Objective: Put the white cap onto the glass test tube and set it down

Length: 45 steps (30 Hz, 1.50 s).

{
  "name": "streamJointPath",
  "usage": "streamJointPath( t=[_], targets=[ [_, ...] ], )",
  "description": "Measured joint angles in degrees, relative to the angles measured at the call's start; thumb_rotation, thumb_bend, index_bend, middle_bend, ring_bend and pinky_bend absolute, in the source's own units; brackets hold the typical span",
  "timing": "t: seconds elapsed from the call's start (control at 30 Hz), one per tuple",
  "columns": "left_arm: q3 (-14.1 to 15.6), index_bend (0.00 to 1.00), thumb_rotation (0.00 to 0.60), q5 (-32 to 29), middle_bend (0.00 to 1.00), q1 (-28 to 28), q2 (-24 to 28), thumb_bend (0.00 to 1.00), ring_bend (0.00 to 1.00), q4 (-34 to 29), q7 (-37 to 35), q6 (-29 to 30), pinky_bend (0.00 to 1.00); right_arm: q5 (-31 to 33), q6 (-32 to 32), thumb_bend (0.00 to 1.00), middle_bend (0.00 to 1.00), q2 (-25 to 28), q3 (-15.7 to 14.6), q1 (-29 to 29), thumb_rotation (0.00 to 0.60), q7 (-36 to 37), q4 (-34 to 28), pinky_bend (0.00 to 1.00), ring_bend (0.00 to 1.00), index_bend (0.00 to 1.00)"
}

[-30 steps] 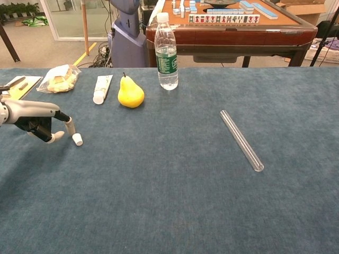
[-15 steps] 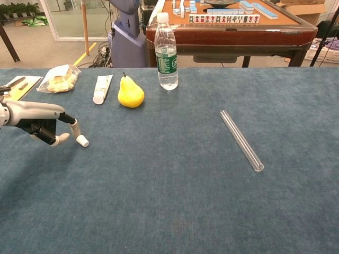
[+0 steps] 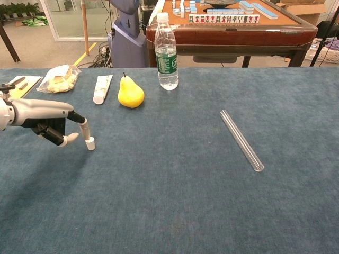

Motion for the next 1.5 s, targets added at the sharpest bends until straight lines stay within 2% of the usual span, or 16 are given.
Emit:
streamJointPath(
  t=[0.23,0.33,0.4,0.47,0.53,0.63,0.7,1.0,1.5],
  targets=[
    [0.08,0.29,0.363,0.38,1.00,0.27,0.62,0.55,1.00,-1.58,0.88,2.57,1.00,-0.30,0.00,0.33,0.25,0.08,-0.02,-0.02,0.600,0.33,0.01,0.12,0.17,0.29],
    [-0.15,0.29,0.388,1.02,0.99,0.75,1.13,0.55,1.00,-2.50,0.83,3.95,1.00,-0.53,0.05,0.33,0.25,0.13,-0.03,0.00,0.600,0.29,-0.10,0.12,0.17,0.29],
    [-0.29,0.29,0.449,1.90,0.99,1.18,1.39,0.55,1.00,-2.84,0.58,4.81,1.00,-0.61,0.08,0.33,0.25,0.19,-0.05,0.01,0.600,0.19,-0.19,0.12,0.17,0.29],
    [-0.41,0.29,0.560,2.91,0.98,1.55,1.55,0.54,1.00,-2.97,0.13,5.19,1.00,-0.64,0.10,0.33,0.25,0.23,-0.08,-0.03,0.600,0.16,-0.26,0.12,0.17,0.29],
    [-0.56,0.30,0.600,4.48,0.97,2.04,1.52,0.44,1.00,-2.63,-0.75,5.47,1.00,-0.68,0.16,0.33,0.25,0.25,-0.10,-0.07,0.600,0.15,-0.31,0.12,0.17,0.29],
    [-0.83,0.33,0.600,6.37,0.97,2.67,0.95,0.31,1.00,-0.92,-2.37,5.48,1.00,-0.76,0.23,0.33,0.25,0.21,-0.12,-0.10,0.600,0.10,-0.34,0.12,0.17,0.29],
    [-1.06,0.35,0.600,6.95,0.97,2.94,0.15,0.28,1.00,0.61,-3.22,5.27,1.00,-0.84,0.28,0.33,0.25,0.18,-0.16,-0.14,0.600,0.11,-0.34,0.12,0.17,0.29],
    [-2.40,0.39,0.600,5.87,0.98,2.67,-3.97,0.27,1.00,6.16,-3.61,3.65,1.00,-0.72,0.42,0.33,0.25,0.22,-0.32,-0.43,0.600,0.41,-0.17,0.12,0.17,0.29],
    [-3.13,0.43,0.600,3.22,0.99,1.47,-7.73,0.27,1.00,9.38,-0.36,2.87,1.00,-0.63,0.30,0.33,0.26,0.16,-0.45,-0.64,0.600,1.29,0.41,0.12,0.17,0.29]
  ],
)
